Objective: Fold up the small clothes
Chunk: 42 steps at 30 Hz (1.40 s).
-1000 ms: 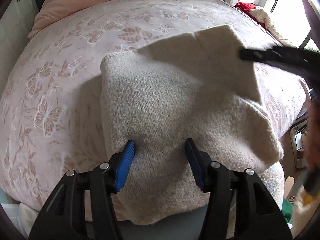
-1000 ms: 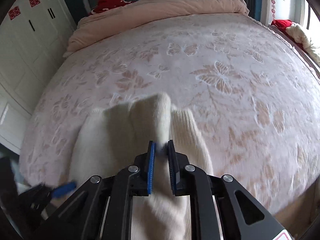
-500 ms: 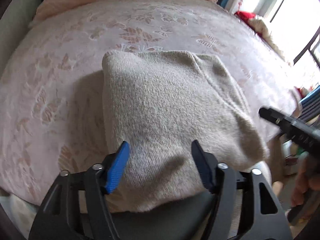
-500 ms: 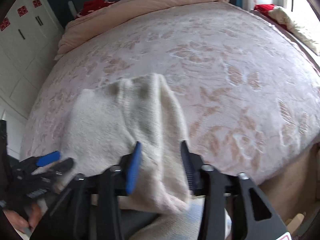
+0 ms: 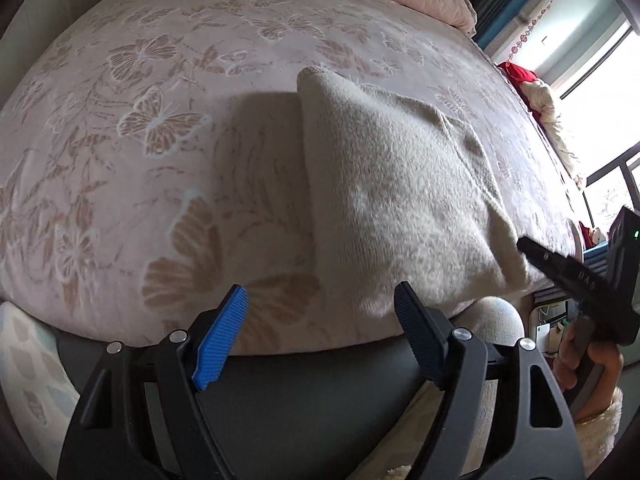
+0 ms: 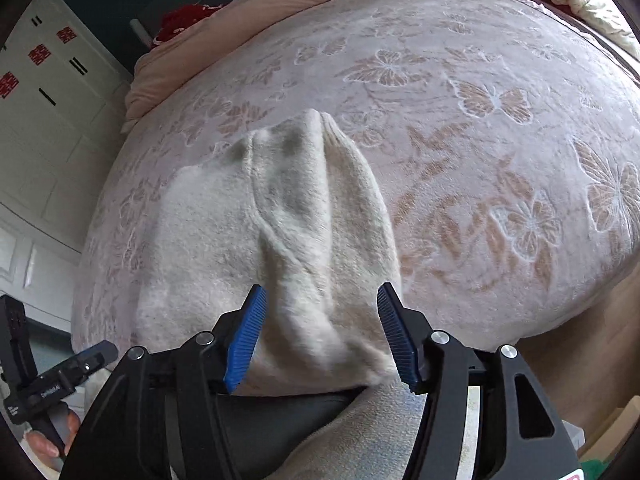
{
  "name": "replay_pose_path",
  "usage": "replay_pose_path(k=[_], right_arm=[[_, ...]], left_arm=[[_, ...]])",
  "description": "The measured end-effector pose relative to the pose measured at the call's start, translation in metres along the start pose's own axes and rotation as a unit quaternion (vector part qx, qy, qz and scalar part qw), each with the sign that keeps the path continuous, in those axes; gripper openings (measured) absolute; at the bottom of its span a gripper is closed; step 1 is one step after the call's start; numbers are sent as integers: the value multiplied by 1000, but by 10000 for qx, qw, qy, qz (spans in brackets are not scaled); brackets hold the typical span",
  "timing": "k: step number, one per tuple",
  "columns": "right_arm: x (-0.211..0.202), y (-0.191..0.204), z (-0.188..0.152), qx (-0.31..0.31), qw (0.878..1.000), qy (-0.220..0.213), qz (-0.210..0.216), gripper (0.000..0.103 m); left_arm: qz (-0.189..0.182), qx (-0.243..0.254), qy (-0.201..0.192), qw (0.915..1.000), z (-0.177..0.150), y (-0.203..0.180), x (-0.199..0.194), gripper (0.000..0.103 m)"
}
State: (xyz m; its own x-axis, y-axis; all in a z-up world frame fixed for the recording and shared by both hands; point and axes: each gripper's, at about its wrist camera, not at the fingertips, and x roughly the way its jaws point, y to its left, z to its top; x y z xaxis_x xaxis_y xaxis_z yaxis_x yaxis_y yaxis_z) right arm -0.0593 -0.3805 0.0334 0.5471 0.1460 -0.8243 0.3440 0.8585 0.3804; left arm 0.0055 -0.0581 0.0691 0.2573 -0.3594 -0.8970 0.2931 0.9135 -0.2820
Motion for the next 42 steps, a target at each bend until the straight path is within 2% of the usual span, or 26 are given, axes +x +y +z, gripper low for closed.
replay_pose_path(k=[2, 5, 6, 7, 8, 12, 13, 14, 16, 18, 19, 20, 22, 23, 26, 28, 31, 33, 34, 39, 40, 41, 42], right_arm=[[-3, 6, 4, -25, 9999, -90, 86, 57], [11, 15, 7, -250, 9996, 95, 98, 57], [21, 17, 6, -341, 9992, 213, 51, 51], [32, 18, 4, -424, 9985, 355, -10, 14], [37, 19, 3, -496, 9979, 404, -123, 13], [-8, 22, 10, -689, 9971, -314, -128, 11], [-9, 17, 11, -665, 9972, -322, -102, 11], [3, 9, 11, -657, 9977, -105, -132, 13], [42, -5, 3, -685, 9959, 551, -217, 19], [45, -10, -1, -466, 9978, 462, -70, 21], [37, -9, 1, -425, 9985, 358, -31, 28], [26, -7, 3, -388, 9990, 207, -43, 45], [10, -7, 9, -324, 9992, -142, -201, 65], [9, -9, 11, -297, 9992, -178, -190, 70], [29, -21, 16, -110, 9995, 251, -134, 72], [46, -32, 14, 109, 9987, 487, 132, 72], [66, -43, 10, 616, 9930, 683, 745, 77], [80, -47, 9, 948, 9864, 801, 1075, 83], [85, -49, 9, 1084, 9840, 787, 1176, 87], [92, -45, 12, 1319, 9812, 667, 1241, 88], [91, -43, 14, 1299, 9818, 674, 1212, 85], [90, -39, 15, 1251, 9823, 686, 1213, 70], [91, -35, 17, 1221, 9822, 715, 1235, 62]], left_arm=[[16, 99, -40, 9999, -1, -7, -2, 74], [-14, 196, -109, 9997, -1, -15, -5, 74], [-23, 211, -116, 9997, 0, -16, -5, 74], [-29, 226, -120, 9997, 0, -18, -5, 74], [-41, 240, -116, 9996, 0, -19, -5, 74], [-84, 243, -216, 9994, 0, -21, -13, 75], [-91, 231, -251, 9994, 1, -21, -14, 78], [-107, 209, -305, 9993, 2, -20, -13, 84], [-135, 187, -335, 9992, 5, -22, -7, 84], [-198, 190, -203, 9994, 12, -28, 5, 84], [-195, 194, -167, 9995, 15, -30, 9, 84], [-191, 198, -152, 9995, 19, -33, 12, 84], [-180, 156, -143, 9996, 26, -36, 19, 85], [-235, 152, -110, 9995, 28, -37, 22, 90], [-315, 88, 53, 9995, 40, -38, 45, 91], [-306, -85, 251, 9992, 47, -34, 64, 91], [-644, -511, 608, 9948, 54, -22, 91, 93], [-740, -679, 751, 9921, 57, -18, 106, 97], [-797, -738, 794, 9909, 59, -17, 111, 97], [-827, -851, 898, 9889, 65, -23, 123, 98], [-822, -840, 923, 9888, 66, -25, 123, 98], [-766, -820, 953, 9891, 67, -28, 123, 98], [-751, -792, 964, 9893, 68, -31, 122, 94]])
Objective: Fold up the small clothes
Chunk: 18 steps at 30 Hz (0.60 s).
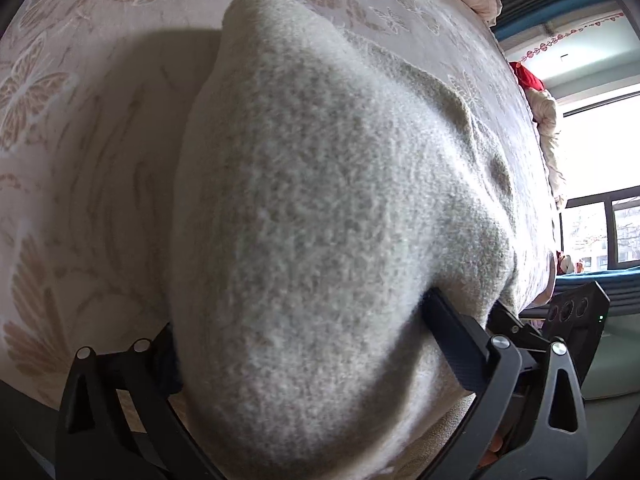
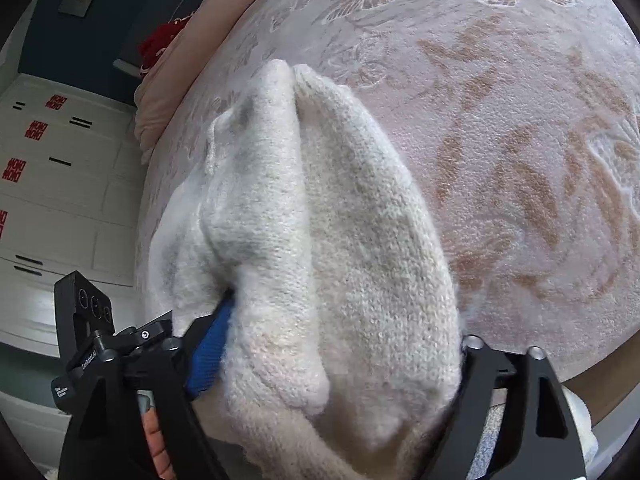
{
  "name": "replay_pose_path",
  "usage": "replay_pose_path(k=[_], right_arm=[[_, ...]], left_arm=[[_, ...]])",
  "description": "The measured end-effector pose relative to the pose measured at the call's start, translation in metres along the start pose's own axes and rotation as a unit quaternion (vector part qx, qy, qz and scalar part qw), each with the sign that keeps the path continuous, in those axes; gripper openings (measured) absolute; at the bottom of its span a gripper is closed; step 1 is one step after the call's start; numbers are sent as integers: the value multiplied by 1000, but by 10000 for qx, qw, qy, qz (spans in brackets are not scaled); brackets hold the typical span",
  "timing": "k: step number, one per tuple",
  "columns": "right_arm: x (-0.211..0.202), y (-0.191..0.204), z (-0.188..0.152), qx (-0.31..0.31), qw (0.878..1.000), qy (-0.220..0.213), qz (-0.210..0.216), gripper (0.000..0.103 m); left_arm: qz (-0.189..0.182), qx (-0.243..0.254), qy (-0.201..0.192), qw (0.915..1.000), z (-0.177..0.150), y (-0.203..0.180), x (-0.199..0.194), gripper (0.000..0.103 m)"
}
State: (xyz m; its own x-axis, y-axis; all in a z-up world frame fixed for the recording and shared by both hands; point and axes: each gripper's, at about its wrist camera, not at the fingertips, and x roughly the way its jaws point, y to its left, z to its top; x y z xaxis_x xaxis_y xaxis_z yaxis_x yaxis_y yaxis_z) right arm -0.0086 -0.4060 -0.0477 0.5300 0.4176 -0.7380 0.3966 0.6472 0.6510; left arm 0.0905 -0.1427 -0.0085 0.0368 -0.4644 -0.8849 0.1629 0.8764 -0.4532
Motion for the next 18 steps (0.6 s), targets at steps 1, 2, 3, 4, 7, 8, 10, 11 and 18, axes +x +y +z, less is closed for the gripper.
replay_pose_path(k=[1, 2, 3, 4, 7, 8, 10, 11, 18], right_arm=[[-2, 6, 0, -18, 10000, -26, -86, 49], [-6, 16, 0, -85, 9998, -77, -181, 40], [-13, 26, -1, -196, 9993, -165, -268, 37], [-22, 37, -2, -323, 9986, -289, -307, 32], [-53, 74, -4, -699, 9950, -674, -219, 28], [-64, 86, -6, -836, 9929, -813, -250, 28], [-92, 112, -11, -1166, 9861, -1144, -306, 28], [-110, 126, -15, -1318, 9819, -1334, -277, 28], [-218, 204, -49, -2332, 9403, -2478, 66, 28]], left_arm=[[55, 48, -12, 10000, 0, -3, -2, 89], [99, 144, -37, 9998, -1, -8, -7, 77], [125, 285, -68, 9995, -2, -14, -14, 60], [146, 385, -101, 9991, -2, -18, -20, 55], [63, 681, -234, 9974, -3, -36, -51, 45], [-21, 777, -302, 9965, -5, -43, -65, 45], [-195, 925, -434, 9946, -9, -54, -90, 45], [-336, 1046, -533, 9925, -12, -63, -107, 45], [-975, 2002, -1550, 9625, -43, -114, -225, 45]])
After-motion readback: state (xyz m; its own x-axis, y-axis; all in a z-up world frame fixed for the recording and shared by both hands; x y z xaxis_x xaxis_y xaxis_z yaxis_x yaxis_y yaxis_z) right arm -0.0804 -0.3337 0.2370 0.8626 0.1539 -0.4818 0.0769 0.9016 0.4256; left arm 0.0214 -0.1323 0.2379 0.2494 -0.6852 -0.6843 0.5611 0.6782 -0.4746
